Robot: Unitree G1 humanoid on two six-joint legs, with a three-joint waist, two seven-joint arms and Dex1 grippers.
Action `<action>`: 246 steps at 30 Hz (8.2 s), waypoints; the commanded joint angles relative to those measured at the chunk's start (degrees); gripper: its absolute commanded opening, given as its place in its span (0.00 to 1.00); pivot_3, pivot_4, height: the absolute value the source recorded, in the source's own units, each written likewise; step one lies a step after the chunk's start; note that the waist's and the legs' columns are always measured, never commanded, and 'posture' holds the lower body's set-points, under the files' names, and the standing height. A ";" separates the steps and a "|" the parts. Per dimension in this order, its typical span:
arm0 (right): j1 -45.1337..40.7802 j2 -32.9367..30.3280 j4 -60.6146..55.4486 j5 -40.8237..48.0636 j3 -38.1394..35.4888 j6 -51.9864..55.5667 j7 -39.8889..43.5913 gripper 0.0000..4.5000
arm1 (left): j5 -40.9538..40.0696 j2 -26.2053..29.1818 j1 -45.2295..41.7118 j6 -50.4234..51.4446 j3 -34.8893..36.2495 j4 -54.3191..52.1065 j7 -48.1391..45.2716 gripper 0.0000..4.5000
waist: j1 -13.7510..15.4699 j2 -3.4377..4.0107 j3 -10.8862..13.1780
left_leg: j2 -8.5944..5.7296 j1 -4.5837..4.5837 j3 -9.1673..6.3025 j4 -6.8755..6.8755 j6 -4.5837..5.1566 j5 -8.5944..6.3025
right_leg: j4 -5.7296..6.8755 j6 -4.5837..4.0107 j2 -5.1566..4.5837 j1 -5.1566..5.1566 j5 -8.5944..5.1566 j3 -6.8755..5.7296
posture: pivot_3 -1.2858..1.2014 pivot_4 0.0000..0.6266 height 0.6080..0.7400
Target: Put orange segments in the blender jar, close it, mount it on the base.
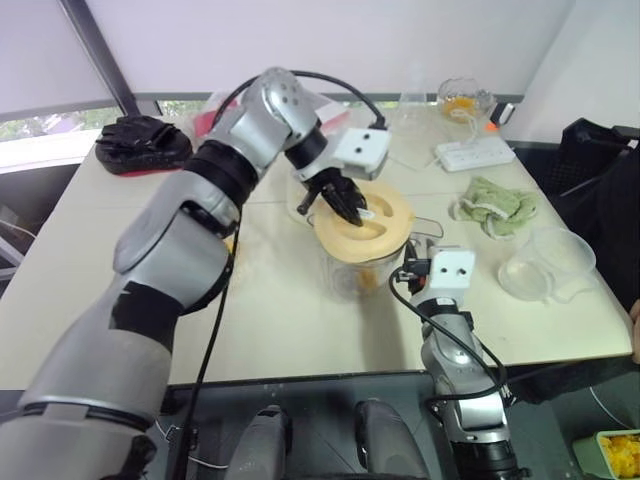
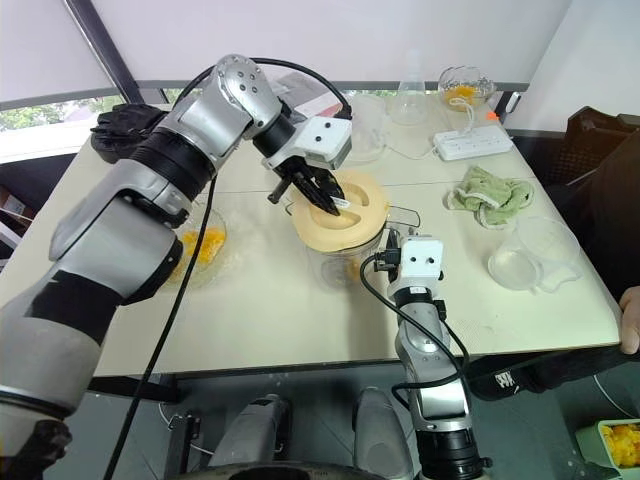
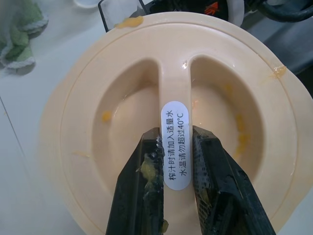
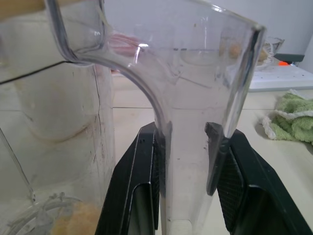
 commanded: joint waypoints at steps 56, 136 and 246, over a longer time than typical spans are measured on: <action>-4.60 -1.16 6.58 -2.89 -1.32 -0.98 3.25 0.21 | 14.80 -0.44 20.20 64.30 14.41 -19.44 33.04 0.05 | 0.02 0.53 -3.56 | -0.30 1.27 -1.26 -1.47 0.06 -0.25 | -1.69 0.23 -0.09 1.89 -0.75 -0.62 | 0.52 0.24 1.00; 0.51 -1.42 5.49 -11.44 -2.85 -13.01 -1.91 0.21 | -3.76 9.86 19.21 0.85 9.46 -15.79 -0.64 0.05 | 0.85 0.29 -1.37 | -0.33 -0.08 -1.17 -1.35 -0.06 -0.12 | -0.75 -0.08 0.13 0.13 -0.80 -0.29 | 0.52 0.24 1.00; 0.14 -4.84 3.15 -0.64 -7.21 -7.50 7.70 0.95 | -18.66 4.84 59.41 40.58 41.03 -64.93 50.67 0.79 | -0.25 0.47 -0.89 | -0.31 -0.08 -1.06 -1.17 -0.71 0.26 | 0.00 -0.22 0.16 -0.18 -0.50 -0.08 | 0.52 0.24 1.00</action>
